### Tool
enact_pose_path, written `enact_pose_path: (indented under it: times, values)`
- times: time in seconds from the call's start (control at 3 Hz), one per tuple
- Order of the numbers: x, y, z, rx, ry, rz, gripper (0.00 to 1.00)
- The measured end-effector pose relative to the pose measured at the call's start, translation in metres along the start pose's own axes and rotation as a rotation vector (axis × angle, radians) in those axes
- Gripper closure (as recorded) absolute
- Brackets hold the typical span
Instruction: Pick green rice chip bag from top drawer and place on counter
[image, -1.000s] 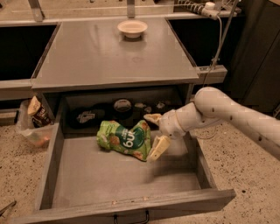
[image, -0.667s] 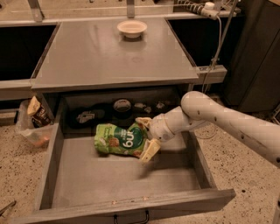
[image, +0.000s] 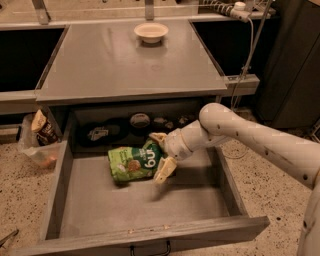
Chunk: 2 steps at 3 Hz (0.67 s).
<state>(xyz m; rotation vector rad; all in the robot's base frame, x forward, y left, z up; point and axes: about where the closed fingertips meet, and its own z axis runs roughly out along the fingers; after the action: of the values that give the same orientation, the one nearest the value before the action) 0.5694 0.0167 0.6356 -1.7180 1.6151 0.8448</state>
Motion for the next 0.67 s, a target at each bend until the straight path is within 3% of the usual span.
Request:
enact_pose_path:
  times: [0.33, 0.67]
  values:
    - [-0.0074, -0.0057, 0.0245, -0.052, -0.034, 0.024, 0.0]
    - [-0.0077, -0.0059, 0.0258, -0.054, -0.035, 0.024, 0.19]
